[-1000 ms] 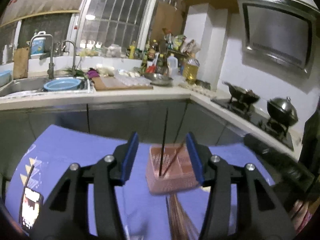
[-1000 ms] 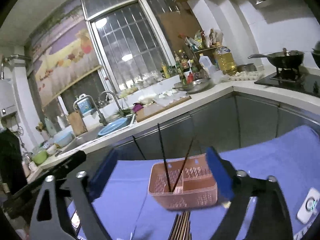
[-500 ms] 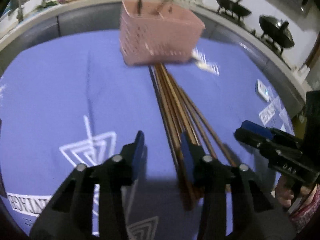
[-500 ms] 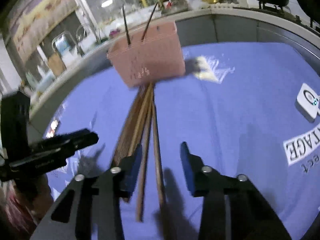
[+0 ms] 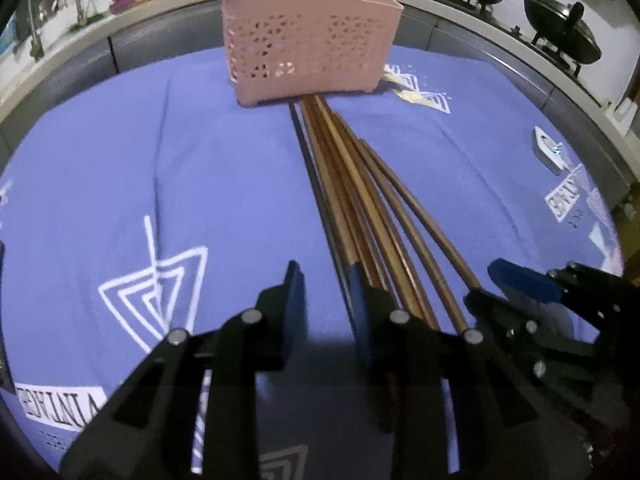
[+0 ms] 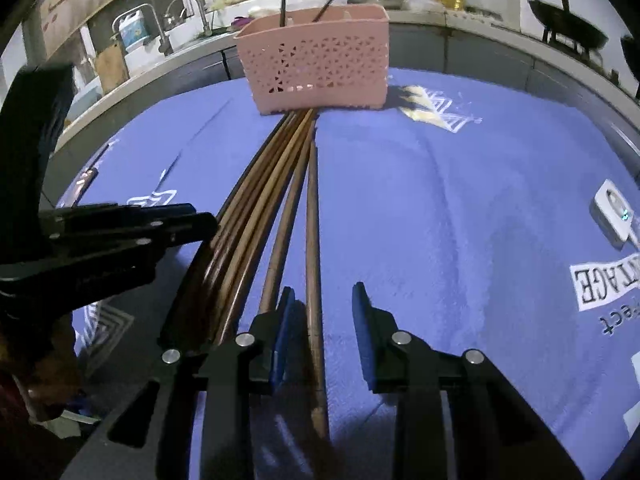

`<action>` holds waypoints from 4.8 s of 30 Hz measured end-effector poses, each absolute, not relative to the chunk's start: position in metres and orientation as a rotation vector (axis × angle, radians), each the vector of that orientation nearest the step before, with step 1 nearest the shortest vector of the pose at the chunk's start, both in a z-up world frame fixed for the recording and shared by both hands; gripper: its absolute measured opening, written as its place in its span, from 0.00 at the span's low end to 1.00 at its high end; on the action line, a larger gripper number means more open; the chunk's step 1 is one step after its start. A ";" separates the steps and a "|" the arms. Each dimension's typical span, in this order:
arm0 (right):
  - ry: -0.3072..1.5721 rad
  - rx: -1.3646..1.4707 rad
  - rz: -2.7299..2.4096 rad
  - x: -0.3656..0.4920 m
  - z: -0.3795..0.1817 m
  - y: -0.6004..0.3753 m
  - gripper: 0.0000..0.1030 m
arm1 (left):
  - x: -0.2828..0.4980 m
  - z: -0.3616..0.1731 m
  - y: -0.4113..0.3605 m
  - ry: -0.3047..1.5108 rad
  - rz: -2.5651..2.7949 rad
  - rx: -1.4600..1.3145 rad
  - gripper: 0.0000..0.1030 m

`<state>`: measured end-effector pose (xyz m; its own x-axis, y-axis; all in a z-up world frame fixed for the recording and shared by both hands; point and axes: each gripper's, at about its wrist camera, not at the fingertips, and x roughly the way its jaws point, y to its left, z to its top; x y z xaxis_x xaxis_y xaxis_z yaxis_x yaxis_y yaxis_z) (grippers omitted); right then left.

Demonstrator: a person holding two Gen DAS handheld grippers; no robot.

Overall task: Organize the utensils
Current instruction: 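Move both open tools back down to the chopstick pile, then grasp a black chopstick with the left tool while the right tool grasps a brown one, then lift both held chopsticks and carry them above the pink basket, then open both tools to drop the chopsticks into the basket, then move both open tools back down to the chopstick pile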

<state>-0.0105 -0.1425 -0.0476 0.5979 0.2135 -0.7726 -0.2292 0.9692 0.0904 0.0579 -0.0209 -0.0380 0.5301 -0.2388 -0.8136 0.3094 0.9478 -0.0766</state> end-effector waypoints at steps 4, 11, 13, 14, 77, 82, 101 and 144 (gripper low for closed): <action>0.872 -0.074 0.219 -0.009 -0.049 -0.140 0.30 | 0.062 -0.038 -0.025 0.939 -0.303 0.097 0.24; 0.859 -0.036 0.169 -0.002 -0.050 -0.154 0.29 | 0.067 -0.041 -0.018 0.944 -0.324 0.071 0.19; 0.858 -0.031 0.161 0.001 -0.050 -0.156 0.29 | 0.067 -0.040 -0.016 0.949 -0.325 0.064 0.19; 0.858 -0.031 0.159 0.001 -0.049 -0.156 0.29 | 0.068 -0.040 -0.014 0.952 -0.325 0.058 0.19; 0.459 0.135 0.306 0.041 0.114 -0.183 0.05 | 0.055 0.126 0.027 0.492 -0.358 -0.038 0.05; 0.411 0.186 0.334 0.060 0.149 -0.180 0.05 | 0.071 0.161 0.038 0.435 -0.349 -0.101 0.05; 0.326 0.215 0.245 0.192 0.178 -0.149 0.05 | 0.193 0.199 0.011 0.347 -0.196 -0.084 0.05; 0.874 -0.056 0.229 0.021 -0.036 -0.122 0.22 | 0.069 -0.034 -0.014 0.919 -0.350 0.053 0.40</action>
